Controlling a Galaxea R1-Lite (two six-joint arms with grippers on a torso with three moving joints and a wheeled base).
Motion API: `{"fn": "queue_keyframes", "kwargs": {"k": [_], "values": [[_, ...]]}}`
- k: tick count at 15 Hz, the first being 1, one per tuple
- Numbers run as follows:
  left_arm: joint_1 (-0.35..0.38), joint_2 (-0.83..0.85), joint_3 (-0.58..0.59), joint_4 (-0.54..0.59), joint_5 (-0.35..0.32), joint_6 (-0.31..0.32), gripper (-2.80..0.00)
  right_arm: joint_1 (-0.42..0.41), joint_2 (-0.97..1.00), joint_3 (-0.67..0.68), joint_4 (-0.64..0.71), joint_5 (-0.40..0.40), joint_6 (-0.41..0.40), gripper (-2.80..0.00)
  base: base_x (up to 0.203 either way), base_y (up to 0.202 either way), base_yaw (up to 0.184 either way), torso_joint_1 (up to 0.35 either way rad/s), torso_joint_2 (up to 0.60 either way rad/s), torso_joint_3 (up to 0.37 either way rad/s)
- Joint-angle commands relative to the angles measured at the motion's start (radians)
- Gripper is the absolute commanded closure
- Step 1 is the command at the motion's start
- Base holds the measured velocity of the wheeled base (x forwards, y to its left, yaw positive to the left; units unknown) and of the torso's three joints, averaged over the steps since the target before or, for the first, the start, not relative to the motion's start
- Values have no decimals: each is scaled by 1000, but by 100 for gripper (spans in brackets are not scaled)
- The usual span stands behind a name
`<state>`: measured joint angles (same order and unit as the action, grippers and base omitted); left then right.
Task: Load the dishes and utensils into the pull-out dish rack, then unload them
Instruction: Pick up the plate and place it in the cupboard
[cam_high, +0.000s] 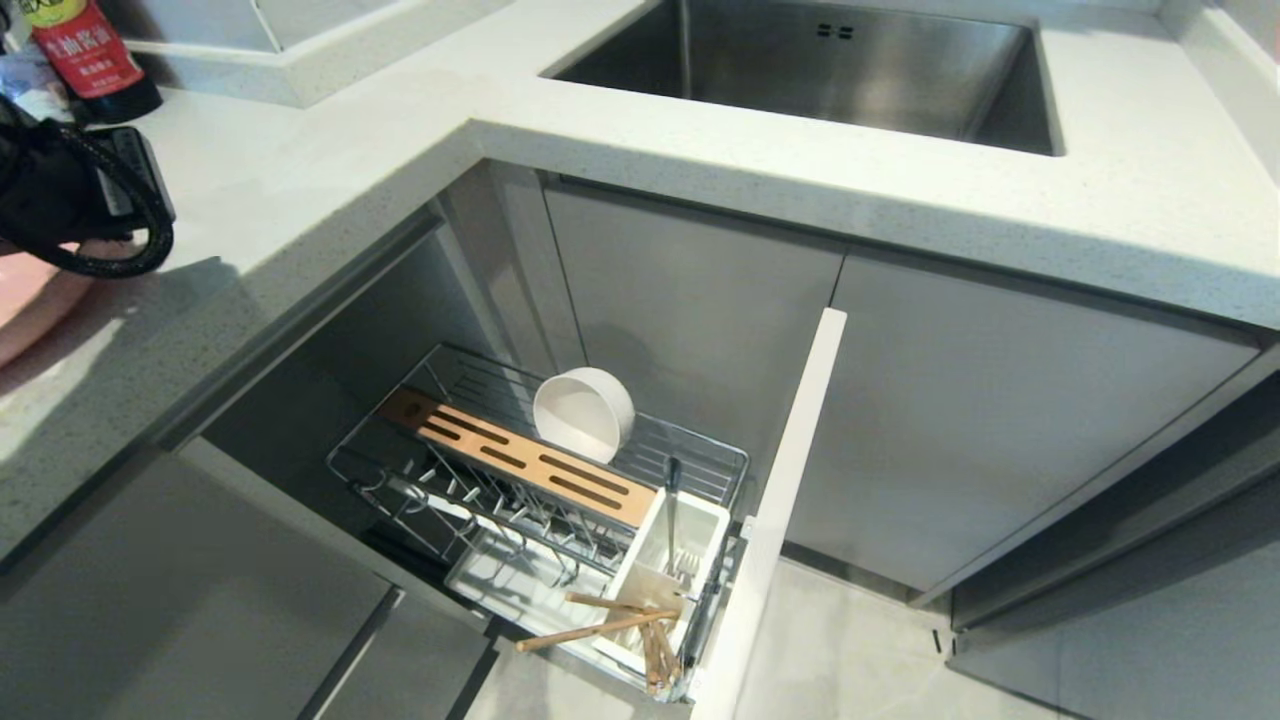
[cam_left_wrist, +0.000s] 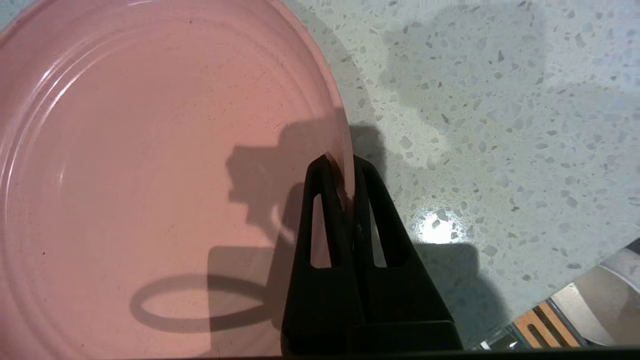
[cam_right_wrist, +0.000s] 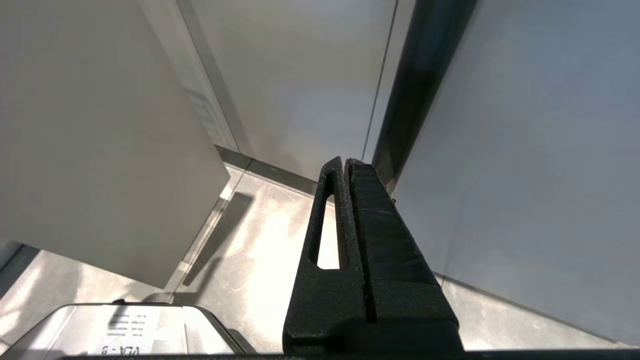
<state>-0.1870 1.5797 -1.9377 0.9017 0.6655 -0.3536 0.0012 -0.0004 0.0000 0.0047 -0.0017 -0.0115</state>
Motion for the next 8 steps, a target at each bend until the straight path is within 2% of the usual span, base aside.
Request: {"fn": "queue_keyframes", "kwargs": {"k": [1, 4, 8], "values": [[0, -31, -1, 3, 3, -4, 0, 0, 0, 0, 0, 0, -1, 0, 0, 0, 0, 0, 0, 0], [-1, -112, -7, -26, -27, -5, 0, 0, 0, 0, 0, 0, -1, 0, 0, 0, 0, 0, 0, 0], [-12, -175, -10, -381, -37, -53, 0, 0, 0, 0, 0, 0, -1, 0, 0, 0, 0, 0, 0, 0]]}}
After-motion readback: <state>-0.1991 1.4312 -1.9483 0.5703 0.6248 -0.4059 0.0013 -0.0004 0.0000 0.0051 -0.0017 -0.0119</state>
